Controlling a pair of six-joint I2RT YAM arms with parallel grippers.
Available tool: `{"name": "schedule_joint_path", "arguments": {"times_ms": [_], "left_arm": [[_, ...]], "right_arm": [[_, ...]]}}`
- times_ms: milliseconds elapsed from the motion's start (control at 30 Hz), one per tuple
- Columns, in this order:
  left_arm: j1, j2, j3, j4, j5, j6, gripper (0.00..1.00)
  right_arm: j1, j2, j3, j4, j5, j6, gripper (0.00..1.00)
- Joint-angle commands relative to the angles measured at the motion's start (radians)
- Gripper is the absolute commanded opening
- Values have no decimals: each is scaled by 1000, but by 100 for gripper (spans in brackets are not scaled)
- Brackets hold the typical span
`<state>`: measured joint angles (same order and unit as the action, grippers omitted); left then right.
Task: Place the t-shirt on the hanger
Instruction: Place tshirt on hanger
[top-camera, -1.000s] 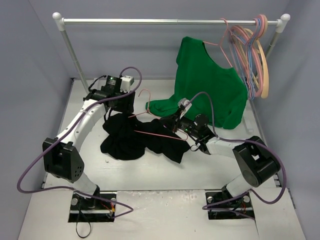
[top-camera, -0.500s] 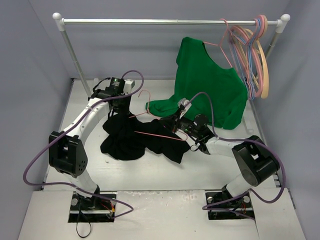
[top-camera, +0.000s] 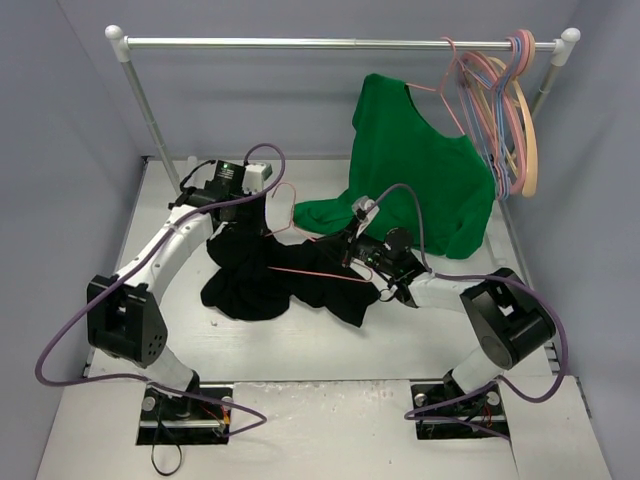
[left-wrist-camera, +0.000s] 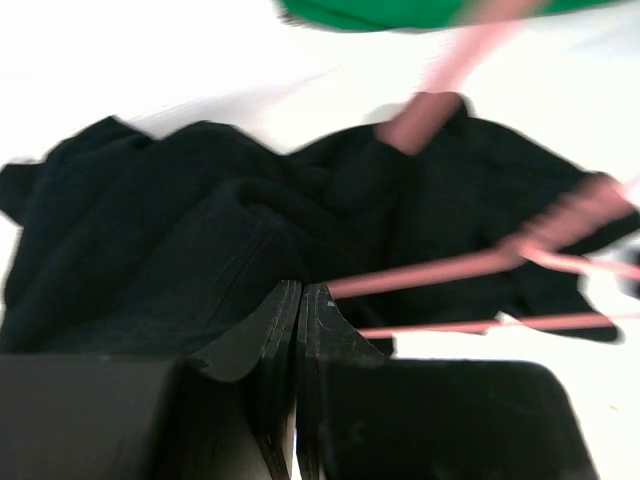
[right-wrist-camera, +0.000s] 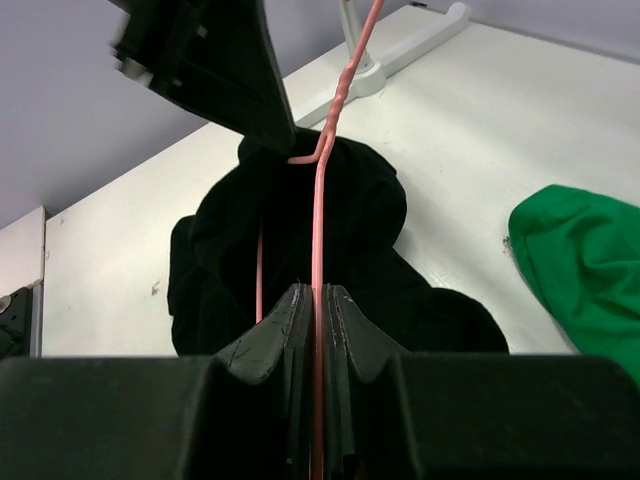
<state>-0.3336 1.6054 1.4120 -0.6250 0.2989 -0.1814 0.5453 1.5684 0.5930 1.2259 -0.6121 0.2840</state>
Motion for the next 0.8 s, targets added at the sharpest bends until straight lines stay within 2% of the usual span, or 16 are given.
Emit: {"name": "schedule_joint_path", "arguments": {"times_ms": [0, 233, 367, 400, 433, 500, 567, 667, 767], "left_arm": [[-16, -108, 15, 70, 123, -33, 0], [-30, -140, -30, 100, 219, -62, 0], [-33, -127, -73, 76, 210, -49, 0], [-33, -116, -82, 55, 201, -37, 4], [-33, -111, -84, 45, 189, -29, 15], [-32, -104, -84, 13, 134, -6, 20], [-25, -110, -81, 4, 71, 3, 33], [-10, -146, -61, 5, 14, 45, 41], [16, -173, -16, 4, 6, 83, 44]], "right_arm": [[8, 10, 57, 600, -12, 26, 0], [13, 53, 77, 620, -29, 40, 0], [18, 68, 85, 613, -37, 30, 0], [19, 71, 87, 612, -38, 27, 0], [24, 76, 88, 610, -41, 29, 0], [27, 81, 90, 607, -43, 26, 0], [33, 88, 88, 607, -46, 24, 0], [38, 90, 90, 601, -51, 23, 0], [39, 90, 88, 595, -52, 21, 0]]}}
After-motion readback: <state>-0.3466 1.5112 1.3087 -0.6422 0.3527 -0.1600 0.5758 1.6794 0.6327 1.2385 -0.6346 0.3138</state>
